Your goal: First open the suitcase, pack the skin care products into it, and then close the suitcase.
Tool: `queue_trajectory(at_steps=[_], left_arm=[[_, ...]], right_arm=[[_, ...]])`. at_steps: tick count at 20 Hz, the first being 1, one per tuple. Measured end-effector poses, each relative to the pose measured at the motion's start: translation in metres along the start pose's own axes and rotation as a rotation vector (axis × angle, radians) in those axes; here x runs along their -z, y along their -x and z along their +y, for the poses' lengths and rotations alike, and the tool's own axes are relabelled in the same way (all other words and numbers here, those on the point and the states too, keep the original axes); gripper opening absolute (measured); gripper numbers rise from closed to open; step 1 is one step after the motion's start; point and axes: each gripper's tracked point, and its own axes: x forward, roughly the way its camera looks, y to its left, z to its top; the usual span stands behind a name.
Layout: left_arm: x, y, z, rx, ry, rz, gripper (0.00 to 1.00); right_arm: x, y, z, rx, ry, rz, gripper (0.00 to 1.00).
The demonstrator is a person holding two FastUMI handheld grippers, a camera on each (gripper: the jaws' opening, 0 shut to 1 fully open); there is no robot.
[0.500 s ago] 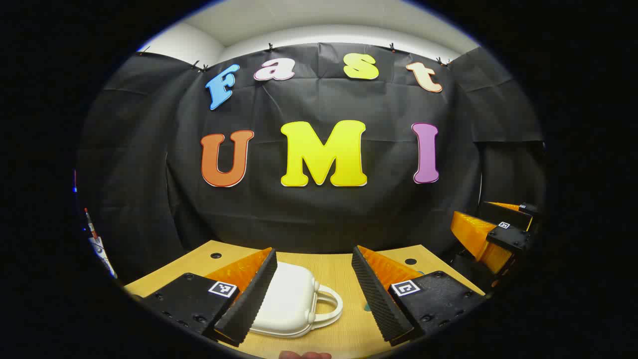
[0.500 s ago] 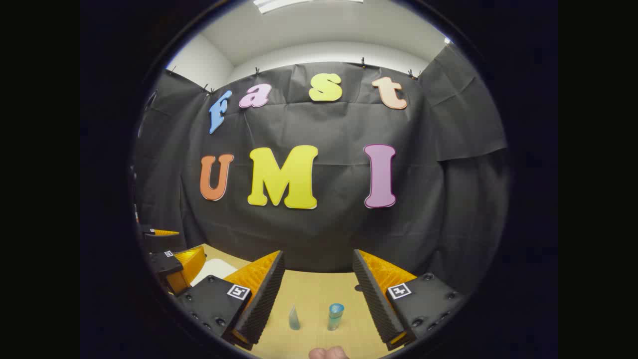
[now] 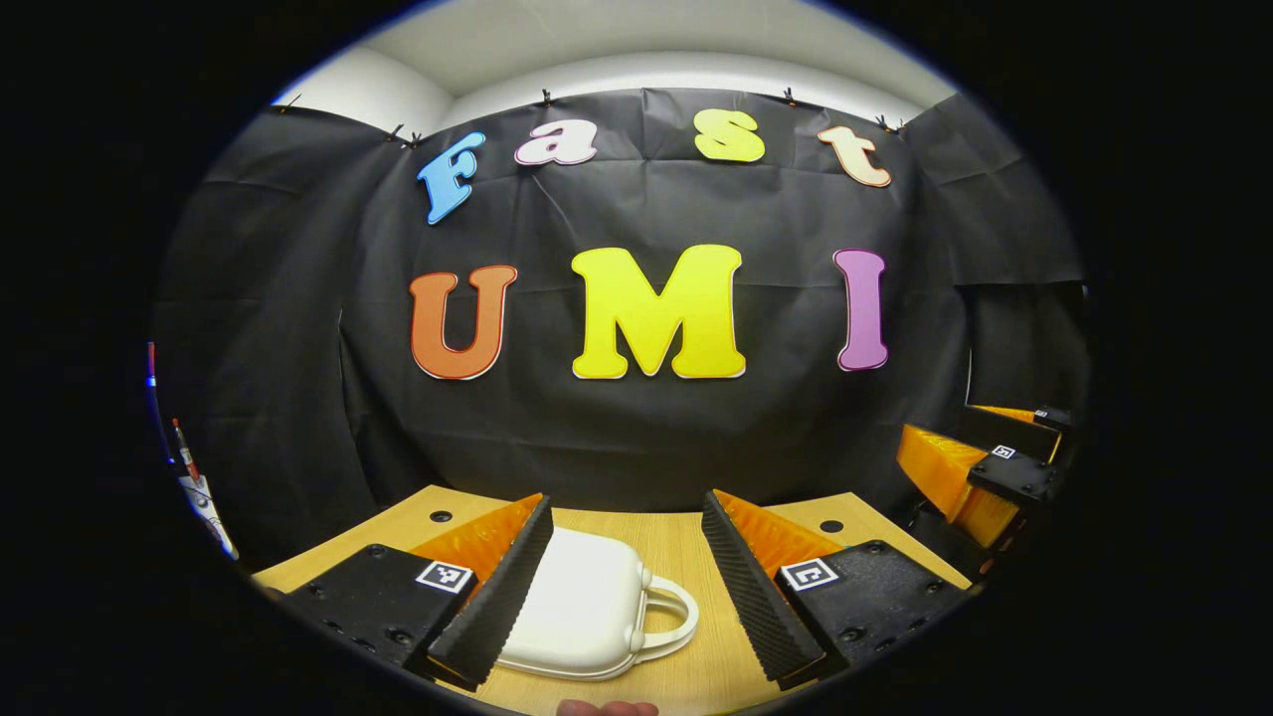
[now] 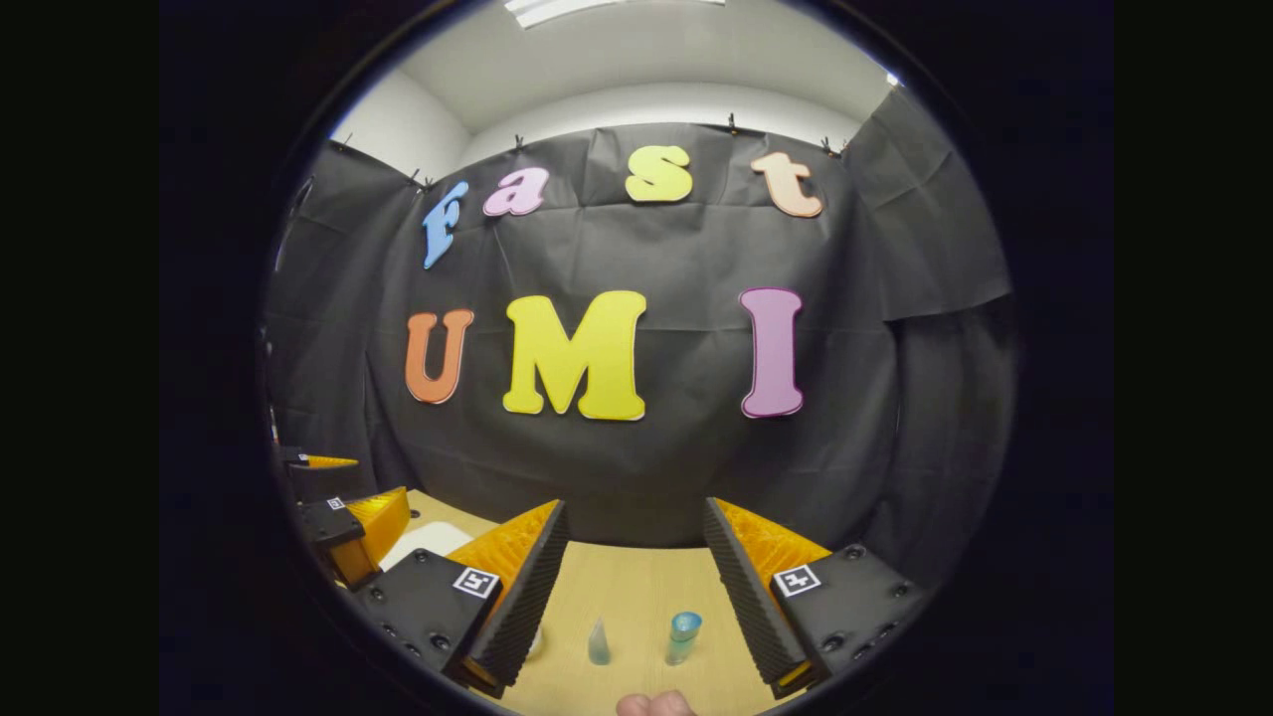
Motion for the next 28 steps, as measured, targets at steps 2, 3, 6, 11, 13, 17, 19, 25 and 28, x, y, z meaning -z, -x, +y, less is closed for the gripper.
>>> queue_trajectory(at_steps=[2, 3, 6, 11, 13, 17, 19, 25, 28], left_arm=[[-0.001, 0.001, 0.002, -0.004, 0.0, -0.006, 0.96], [-0.001, 0.001, 0.002, -0.005, 0.001, -0.006, 0.96], [0.001, 0.001, 0.004, -0.008, 0.005, 0.001, 0.96], [0.003, 0.002, 0.004, -0.007, 0.002, 0.004, 0.96], [0.008, 0.004, 0.003, -0.004, -0.007, 0.009, 0.96], [0.025, 0.003, -0.005, 0.019, -0.015, 0.039, 0.96], [0.042, 0.005, -0.015, 0.05, -0.047, 0.069, 0.96], [0.13, -0.003, -0.049, 0.205, -0.347, 0.236, 0.98], [0.177, -0.015, -0.048, 0.234, -0.586, 0.309, 0.97]], right_arm=[[0.001, 0.0, -0.001, 0.002, -0.002, 0.001, 0.81], [0.001, 0.0, 0.0, 0.001, -0.004, 0.003, 0.81], [0.005, 0.002, 0.002, -0.007, 0.001, 0.013, 0.81], [0.006, 0.006, 0.001, -0.01, 0.014, 0.009, 0.81], [0.008, 0.006, -0.006, 0.003, 0.024, 0.007, 0.81], [0.018, 0.008, -0.026, 0.037, 0.034, 0.035, 0.81], [0.027, 0.011, -0.039, 0.056, 0.055, 0.05, 0.81], [0.085, 0.029, -0.086, 0.094, 0.08, 0.17, 0.81], [0.102, 0.034, -0.114, 0.121, 0.068, 0.21, 0.81]])
